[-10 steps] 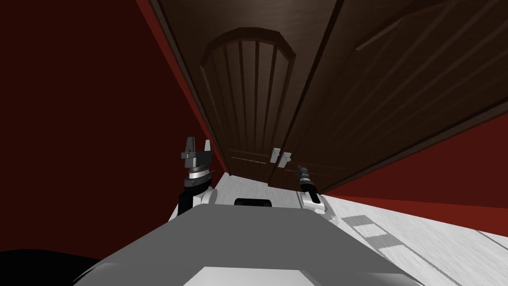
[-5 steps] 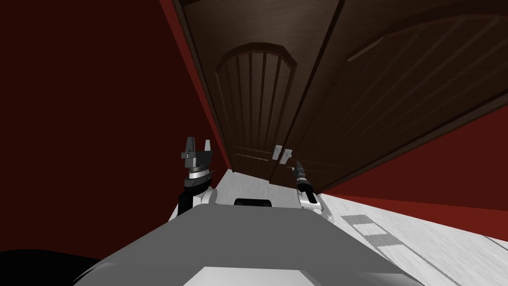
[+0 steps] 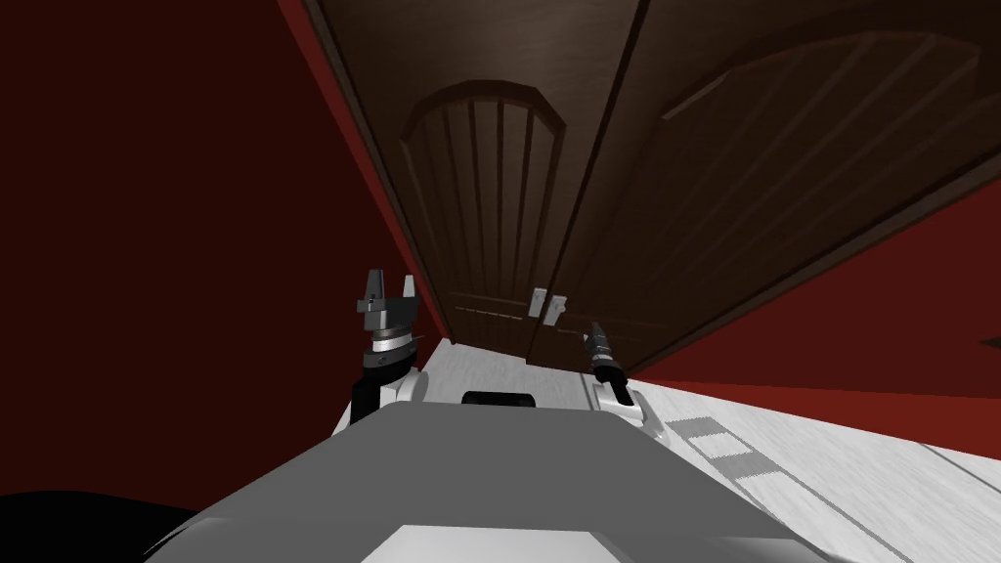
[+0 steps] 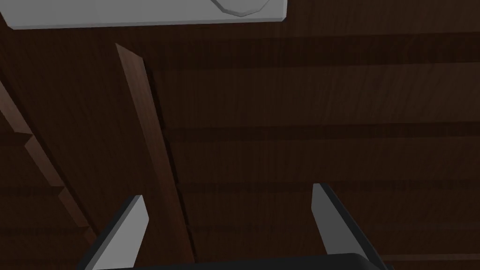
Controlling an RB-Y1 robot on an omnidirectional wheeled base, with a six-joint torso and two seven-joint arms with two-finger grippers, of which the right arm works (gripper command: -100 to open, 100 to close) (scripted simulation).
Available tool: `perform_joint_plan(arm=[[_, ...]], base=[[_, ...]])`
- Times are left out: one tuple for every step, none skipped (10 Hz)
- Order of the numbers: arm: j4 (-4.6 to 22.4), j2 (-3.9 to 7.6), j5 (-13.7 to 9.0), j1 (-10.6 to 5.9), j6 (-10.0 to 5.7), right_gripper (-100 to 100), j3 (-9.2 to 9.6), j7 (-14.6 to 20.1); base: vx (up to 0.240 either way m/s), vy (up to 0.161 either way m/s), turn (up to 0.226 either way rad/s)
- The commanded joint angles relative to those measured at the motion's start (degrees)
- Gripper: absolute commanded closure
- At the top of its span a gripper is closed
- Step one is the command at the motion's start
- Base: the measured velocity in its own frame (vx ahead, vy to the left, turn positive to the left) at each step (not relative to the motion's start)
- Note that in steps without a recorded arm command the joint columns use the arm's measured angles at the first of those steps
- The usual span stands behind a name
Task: Pull the door open
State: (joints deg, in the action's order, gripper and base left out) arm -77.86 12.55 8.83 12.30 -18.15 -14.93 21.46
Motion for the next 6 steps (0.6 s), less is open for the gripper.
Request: perform_joint_plan(arm=[[0.07,-0.30,0.04,-1.07,-0.12,-100,0.57,-0.13],[-0.05,-0.53,0.10,-1.59,-0.21,-100,1.01,-0.17],[-0.29,-0.92,0.21,-2.43,-0.36,-100,1.79,-0.22],[-0.52,-0.34,0.06,-1.91,0.11,-100,1.40,0.06],[-0.52,-0.34,0.06,-1.91,0.11,100,1.40,0.06],[-0.52,-0.34,0.06,-1.91,0.11,100,1.40,0.06]], base=[[0.221,0.021,0.118],[0.207,0.032,0.104],[0.250,0.060,0.130],[0.124,0.032,0.029],[-0.017,-0.003,-0.024],[-0.040,-0.020,-0.022]])
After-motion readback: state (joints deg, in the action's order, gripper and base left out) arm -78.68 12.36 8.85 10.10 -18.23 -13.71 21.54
